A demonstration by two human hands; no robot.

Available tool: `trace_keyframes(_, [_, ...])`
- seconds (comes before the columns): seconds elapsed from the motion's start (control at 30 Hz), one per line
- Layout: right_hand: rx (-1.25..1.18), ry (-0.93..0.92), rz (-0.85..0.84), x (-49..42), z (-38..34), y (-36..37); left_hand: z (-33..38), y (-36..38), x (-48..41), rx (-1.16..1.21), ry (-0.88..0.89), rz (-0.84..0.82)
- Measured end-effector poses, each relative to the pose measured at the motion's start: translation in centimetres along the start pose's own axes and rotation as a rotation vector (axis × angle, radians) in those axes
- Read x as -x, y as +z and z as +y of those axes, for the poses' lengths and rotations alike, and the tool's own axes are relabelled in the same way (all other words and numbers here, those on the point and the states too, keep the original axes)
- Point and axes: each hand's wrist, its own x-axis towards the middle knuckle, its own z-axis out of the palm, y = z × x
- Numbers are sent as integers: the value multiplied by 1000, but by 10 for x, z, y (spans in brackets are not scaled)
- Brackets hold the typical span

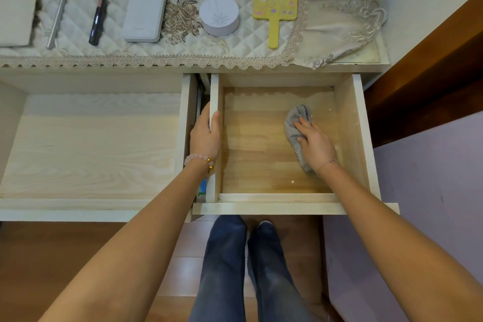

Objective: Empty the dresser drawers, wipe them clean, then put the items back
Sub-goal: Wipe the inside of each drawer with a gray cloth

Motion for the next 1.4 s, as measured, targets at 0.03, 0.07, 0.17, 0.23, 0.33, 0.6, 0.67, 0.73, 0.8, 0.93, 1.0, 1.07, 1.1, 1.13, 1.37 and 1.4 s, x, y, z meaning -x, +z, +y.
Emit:
trace_keyframes(0.03, [55,-30,-29,1,4,-1,0,0,0,-4,-1,3])
trace_keyframes(0.07, [113,-60,-62,3,7,-2,-1,0,0,-11,-2,7])
trace_keyframes(0.17, [205,-90,-101,5,14,-2,0,1,0,-23,5,10])
trace_keyframes(0.23, [192,-95,-56,7,12,-2,1,1,0,-32,13,17])
trace_keyframes(0.33, [178,-103,6,13,7,-3,7,0,2,-92,11,19])
trace_keyframes(0.6, [-219,54,49,37,-25,-41,18,-24,22,-238,61,-1])
trace_keyframes(0.67, [-334,67,72,49,-40,-54,24,-37,42,-287,119,21])
trace_keyframes(0.73, [-387,25,99,61,-56,-67,33,-52,63,-390,222,32])
trace_keyframes(0.8, [-413,-20,115,73,-71,-76,42,-69,84,-507,340,64])
trace_keyframes(0.93, [-485,-97,73,91,-95,-82,53,-97,120,-675,517,172])
trace_keyframes(1.0, [-507,-114,41,99,-107,-83,54,-106,134,-733,525,219])
trace_keyframes(1.07, [-515,-142,11,106,-118,-81,53,-114,145,-777,519,249])
trace_keyframes(1.1, [-514,-160,-7,108,-124,-80,51,-118,150,-788,515,267])
trace_keyframes(1.13, [-509,-175,-28,110,-131,-79,51,-123,155,-793,509,287])
trace_keyframes(1.37, [-477,-341,-150,133,-198,-66,36,-170,196,-810,409,444])
trace_keyframes(1.4, [-473,-371,-171,138,-211,-62,32,-180,204,-811,380,473])
